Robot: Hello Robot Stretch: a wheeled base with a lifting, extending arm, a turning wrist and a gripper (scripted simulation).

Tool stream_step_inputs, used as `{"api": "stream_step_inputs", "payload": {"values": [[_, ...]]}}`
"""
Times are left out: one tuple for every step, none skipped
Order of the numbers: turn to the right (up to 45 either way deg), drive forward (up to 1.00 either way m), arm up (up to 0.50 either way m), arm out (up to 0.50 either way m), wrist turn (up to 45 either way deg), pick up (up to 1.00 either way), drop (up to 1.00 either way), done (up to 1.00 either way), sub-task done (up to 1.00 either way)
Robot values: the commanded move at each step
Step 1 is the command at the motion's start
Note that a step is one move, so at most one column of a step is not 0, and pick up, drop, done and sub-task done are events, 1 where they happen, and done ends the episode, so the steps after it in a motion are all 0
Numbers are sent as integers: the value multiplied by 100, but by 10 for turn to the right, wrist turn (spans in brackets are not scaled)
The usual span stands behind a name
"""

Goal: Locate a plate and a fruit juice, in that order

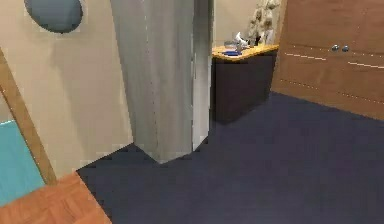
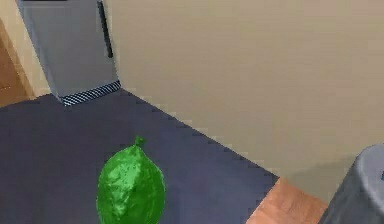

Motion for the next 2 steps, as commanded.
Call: {"api": "stream_step_inputs", "payload": {"values": [[0,60,0,0,0,0,0,0,0],[300,0,0,0,0,0,0,0,0]]}}
